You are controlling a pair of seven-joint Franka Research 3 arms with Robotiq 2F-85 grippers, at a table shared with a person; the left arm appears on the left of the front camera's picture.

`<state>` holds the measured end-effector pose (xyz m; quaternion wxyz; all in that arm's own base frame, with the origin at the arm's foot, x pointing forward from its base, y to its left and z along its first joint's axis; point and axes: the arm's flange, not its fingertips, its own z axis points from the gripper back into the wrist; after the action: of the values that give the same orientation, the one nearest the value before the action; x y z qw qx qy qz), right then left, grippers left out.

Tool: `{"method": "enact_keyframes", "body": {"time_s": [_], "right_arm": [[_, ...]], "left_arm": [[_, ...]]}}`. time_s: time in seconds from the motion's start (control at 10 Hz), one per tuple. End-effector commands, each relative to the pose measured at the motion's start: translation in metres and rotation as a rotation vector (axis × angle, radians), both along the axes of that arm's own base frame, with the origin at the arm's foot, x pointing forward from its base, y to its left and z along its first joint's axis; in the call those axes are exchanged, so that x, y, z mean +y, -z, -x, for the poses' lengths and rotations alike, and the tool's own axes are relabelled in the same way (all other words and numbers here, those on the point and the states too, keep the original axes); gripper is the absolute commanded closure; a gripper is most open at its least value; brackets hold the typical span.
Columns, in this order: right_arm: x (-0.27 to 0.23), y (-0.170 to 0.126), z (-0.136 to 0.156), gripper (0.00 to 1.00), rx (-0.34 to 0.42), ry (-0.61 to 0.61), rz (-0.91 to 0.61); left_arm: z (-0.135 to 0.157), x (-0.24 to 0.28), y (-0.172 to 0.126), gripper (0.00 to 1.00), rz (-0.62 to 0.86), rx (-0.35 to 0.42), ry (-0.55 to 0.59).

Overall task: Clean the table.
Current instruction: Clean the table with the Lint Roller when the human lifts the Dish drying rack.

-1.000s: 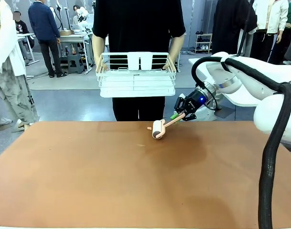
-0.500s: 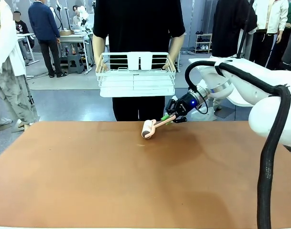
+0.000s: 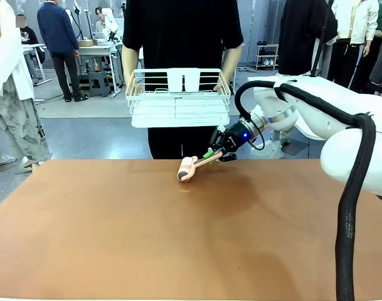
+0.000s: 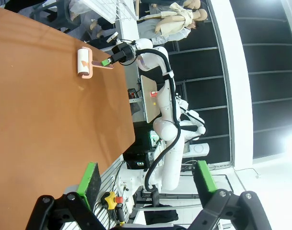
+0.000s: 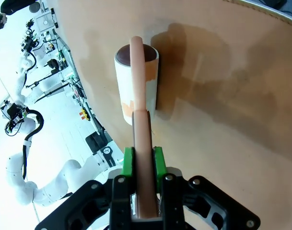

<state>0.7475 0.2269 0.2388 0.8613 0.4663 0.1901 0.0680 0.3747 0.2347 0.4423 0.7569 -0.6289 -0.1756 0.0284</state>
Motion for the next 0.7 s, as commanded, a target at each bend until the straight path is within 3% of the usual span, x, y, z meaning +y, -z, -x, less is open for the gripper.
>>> {"method": "enact_keyframes", "body": {"time_s": [0.0, 0.3, 0.6], "right_arm": [[0.005, 0.0, -0.035, 0.79, -0.017, -0.052, -0.025], [-0.003, -0.026, -0.022, 0.79, -0.049, -0.071, -0.085], [-0.019, -0.083, 0.009, 0.79, -0.138, -0.076, -0.113]], "left_arm": [[0.002, 0.002, -0.001, 0.0, -0.002, -0.002, -0.003], [0.002, 0.002, -0.001, 0.0, -0.002, -0.002, -0.003], [0.002, 0.002, -0.001, 0.0, -0.002, -0.002, -0.003]]}}
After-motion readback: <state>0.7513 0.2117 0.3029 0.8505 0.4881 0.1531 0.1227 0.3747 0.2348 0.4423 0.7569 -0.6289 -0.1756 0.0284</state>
